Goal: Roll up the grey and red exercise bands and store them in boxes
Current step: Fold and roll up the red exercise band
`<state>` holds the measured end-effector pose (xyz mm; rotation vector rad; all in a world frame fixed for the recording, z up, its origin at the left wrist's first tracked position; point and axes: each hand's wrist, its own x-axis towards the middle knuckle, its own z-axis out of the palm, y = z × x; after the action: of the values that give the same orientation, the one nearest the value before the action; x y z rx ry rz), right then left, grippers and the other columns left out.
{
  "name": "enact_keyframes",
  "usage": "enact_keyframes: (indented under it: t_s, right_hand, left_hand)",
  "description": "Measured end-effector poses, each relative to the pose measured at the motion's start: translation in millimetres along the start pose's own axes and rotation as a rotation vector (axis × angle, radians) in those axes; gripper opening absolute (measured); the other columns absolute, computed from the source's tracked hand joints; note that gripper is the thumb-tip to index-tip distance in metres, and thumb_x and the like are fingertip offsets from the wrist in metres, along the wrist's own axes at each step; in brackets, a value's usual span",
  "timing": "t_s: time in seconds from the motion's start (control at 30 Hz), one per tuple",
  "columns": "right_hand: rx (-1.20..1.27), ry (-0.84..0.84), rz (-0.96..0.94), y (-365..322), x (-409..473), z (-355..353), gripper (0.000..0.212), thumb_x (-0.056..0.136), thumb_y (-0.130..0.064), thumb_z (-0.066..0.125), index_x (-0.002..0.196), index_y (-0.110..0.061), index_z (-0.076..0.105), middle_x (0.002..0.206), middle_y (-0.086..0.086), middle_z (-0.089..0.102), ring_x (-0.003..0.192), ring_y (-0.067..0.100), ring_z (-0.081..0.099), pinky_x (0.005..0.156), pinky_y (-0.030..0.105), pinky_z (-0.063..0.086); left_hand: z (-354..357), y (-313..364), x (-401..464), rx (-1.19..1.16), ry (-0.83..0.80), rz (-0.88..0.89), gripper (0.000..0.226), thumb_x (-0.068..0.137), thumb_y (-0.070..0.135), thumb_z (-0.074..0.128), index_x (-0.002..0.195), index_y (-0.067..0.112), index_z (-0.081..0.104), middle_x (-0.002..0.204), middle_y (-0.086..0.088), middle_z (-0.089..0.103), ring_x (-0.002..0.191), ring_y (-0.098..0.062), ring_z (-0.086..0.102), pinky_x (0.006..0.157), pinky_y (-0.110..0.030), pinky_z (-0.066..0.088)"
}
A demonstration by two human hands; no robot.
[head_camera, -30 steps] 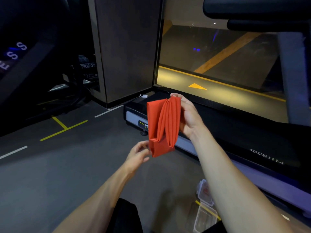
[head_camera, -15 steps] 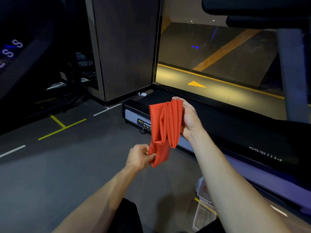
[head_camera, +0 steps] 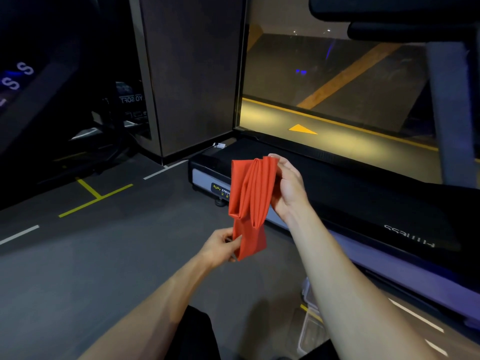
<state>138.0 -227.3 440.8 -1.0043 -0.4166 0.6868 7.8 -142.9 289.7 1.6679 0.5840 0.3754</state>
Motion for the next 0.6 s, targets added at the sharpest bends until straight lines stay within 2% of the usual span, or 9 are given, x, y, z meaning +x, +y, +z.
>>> enact_keyframes:
  t_s: [0.1, 0.2, 0.27, 0.37, 0.47, 0.53, 0.6]
  right_hand:
    - [0.02, 0.01, 0.001, 0.3, 0.0, -1.3, 0.008, 0.1, -0.012, 0.06, 0.103, -0.015, 0.067, 0.085, 0.006, 0.07, 0.077, 0.019, 0.069, 0.071, 0.035, 0.06]
    - [0.037, 0.017, -0.003, -0.4, -1.2, -3.7, 0.007, 0.101, -0.013, 0.06, 0.103, -0.016, 0.066, 0.083, 0.006, 0.071, 0.074, 0.019, 0.069, 0.076, 0.038, 0.059]
    - [0.026, 0.034, 0.01, 0.0, -1.2, -6.9, 0.01, 0.102, -0.015, 0.057, 0.103, -0.017, 0.067, 0.081, 0.006, 0.072, 0.073, 0.02, 0.07, 0.079, 0.041, 0.059]
    - [-0.009, 0.026, 0.037, -0.2, -2.0, -10.8, 0.014, 0.102, -0.018, 0.056, 0.109, -0.017, 0.067, 0.084, 0.009, 0.07, 0.077, 0.024, 0.069, 0.087, 0.049, 0.058]
    - [-0.028, 0.011, 0.042, -2.7, -3.1, -10.4, 0.014, 0.103, -0.017, 0.055, 0.107, -0.018, 0.068, 0.082, 0.008, 0.07, 0.074, 0.023, 0.069, 0.079, 0.043, 0.059]
    - [-0.028, 0.008, 0.03, -4.4, -3.2, -8.5, 0.013, 0.103, -0.016, 0.055, 0.105, -0.017, 0.068, 0.083, 0.008, 0.07, 0.076, 0.023, 0.069, 0.083, 0.046, 0.058]
    - [-0.031, 0.012, 0.009, -4.8, -1.9, -7.4, 0.012, 0.102, -0.015, 0.056, 0.104, -0.017, 0.068, 0.084, 0.008, 0.071, 0.078, 0.023, 0.069, 0.088, 0.049, 0.057]
  left_hand:
    - [-1.8, 2.8, 0.0, 0.016, 0.114, 0.015, 0.033, 0.1, 0.026, 0.064, 0.069, 0.016, 0.069, 0.056, 0.004, 0.061, 0.053, -0.015, 0.062, 0.061, -0.037, 0.057]
    - [-5.3, 4.7, -1.4, 0.184, 0.239, 0.046, 0.042, 0.097, 0.037, 0.067, 0.06, 0.016, 0.067, 0.054, 0.004, 0.066, 0.051, -0.015, 0.066, 0.053, -0.03, 0.057]
    - [-5.5, 4.7, -2.7, 0.25, 0.224, 0.078, 0.041, 0.097, 0.041, 0.065, 0.06, 0.022, 0.067, 0.059, 0.002, 0.069, 0.054, -0.011, 0.065, 0.055, -0.031, 0.055]
    - [-2.7, 7.7, -3.8, 0.329, 0.181, 0.156, 0.032, 0.096, 0.031, 0.066, 0.064, 0.025, 0.063, 0.066, 0.004, 0.071, 0.058, -0.004, 0.062, 0.059, -0.026, 0.048]
    - [-2.1, 13.9, -2.0, 0.308, 0.258, 0.236, 0.034, 0.093, 0.02, 0.066, 0.062, 0.026, 0.054, 0.062, 0.007, 0.066, 0.055, -0.001, 0.057, 0.057, -0.022, 0.043]
    - [-2.3, 15.1, -0.1, 0.305, 0.315, 0.253, 0.04, 0.093, 0.02, 0.066, 0.057, 0.028, 0.051, 0.055, 0.007, 0.058, 0.051, -0.001, 0.049, 0.053, -0.024, 0.04]
    - [-2.3, 14.4, 1.1, 0.322, 0.335, 0.242, 0.039, 0.095, 0.027, 0.068, 0.057, 0.029, 0.058, 0.054, 0.011, 0.062, 0.05, -0.002, 0.054, 0.054, -0.026, 0.044]
